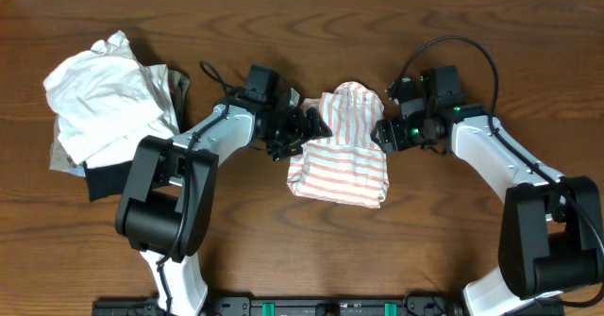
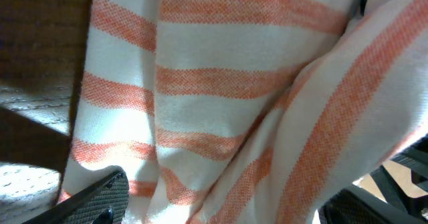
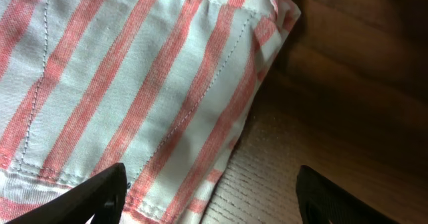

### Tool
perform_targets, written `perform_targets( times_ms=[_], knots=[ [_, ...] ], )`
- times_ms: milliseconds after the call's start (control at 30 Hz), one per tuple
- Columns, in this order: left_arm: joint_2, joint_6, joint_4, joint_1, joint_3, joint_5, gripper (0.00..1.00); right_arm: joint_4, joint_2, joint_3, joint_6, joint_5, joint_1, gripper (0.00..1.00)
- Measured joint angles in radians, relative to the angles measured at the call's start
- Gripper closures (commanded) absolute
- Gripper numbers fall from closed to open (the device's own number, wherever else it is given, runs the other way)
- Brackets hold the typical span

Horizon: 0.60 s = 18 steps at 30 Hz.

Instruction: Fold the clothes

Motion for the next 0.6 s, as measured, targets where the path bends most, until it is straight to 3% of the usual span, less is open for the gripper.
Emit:
perform_targets(
  times_ms=[167, 433, 600],
  knots=[
    [-0.013, 0.044, -0.003, 0.0, -0.003, -0.026, 0.09, -0.002, 0.0, 0.0, 0.014, 0.0, 0.0, 0.2],
    [-0.062, 0.104, -0.043, 0.006, -0.011, -0.233, 0.04, -0.006, 0.0, 0.0, 0.017, 0.0, 0.0, 0.2],
    [-0.068, 0.149, -0.061, 0.009, -0.011, -0.259, 0.02, -0.006, 0.0, 0.0, 0.017, 0.0, 0.0, 0.2]
  ],
)
